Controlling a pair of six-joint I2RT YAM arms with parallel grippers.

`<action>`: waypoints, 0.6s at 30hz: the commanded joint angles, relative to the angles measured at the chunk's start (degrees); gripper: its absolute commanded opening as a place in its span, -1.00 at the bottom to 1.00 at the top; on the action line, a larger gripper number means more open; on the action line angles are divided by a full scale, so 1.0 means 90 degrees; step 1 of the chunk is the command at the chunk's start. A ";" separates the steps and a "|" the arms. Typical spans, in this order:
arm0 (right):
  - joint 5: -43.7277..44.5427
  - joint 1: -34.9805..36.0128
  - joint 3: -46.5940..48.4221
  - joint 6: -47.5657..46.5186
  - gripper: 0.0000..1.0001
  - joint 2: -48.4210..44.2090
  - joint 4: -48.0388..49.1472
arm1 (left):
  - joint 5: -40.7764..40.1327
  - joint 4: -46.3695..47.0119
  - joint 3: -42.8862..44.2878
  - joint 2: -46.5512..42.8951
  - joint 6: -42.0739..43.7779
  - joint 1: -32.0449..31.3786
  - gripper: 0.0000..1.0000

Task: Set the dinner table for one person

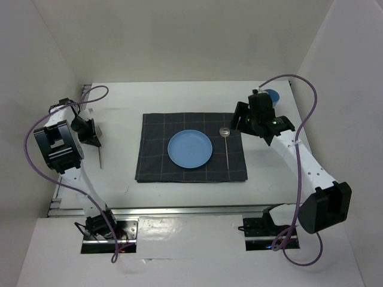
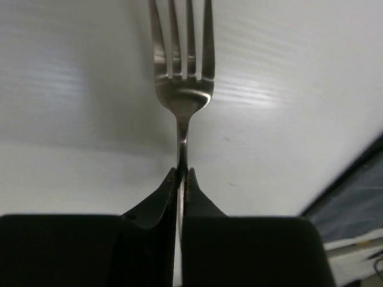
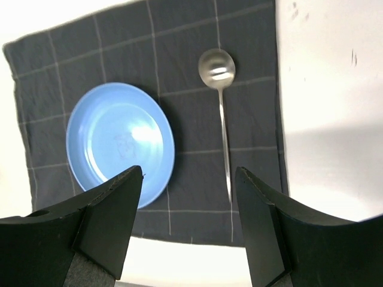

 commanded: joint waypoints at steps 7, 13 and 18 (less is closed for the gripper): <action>0.0260 -0.0006 -0.0499 0.0337 0.41 -0.0357 0.0273 | 0.0043 -0.0483 -0.0286 -0.2234 -0.1170 -0.1802 -1.00; 0.0164 -0.0006 -0.0500 0.0289 0.41 -0.0299 0.0400 | 0.0042 -0.0932 -0.0580 -0.1934 -0.1580 -0.3639 -1.00; 0.0113 -0.0006 -0.0499 0.0151 0.41 -0.0230 0.0459 | 0.0422 -0.1617 0.0075 -0.0752 -0.1989 -0.4091 -1.00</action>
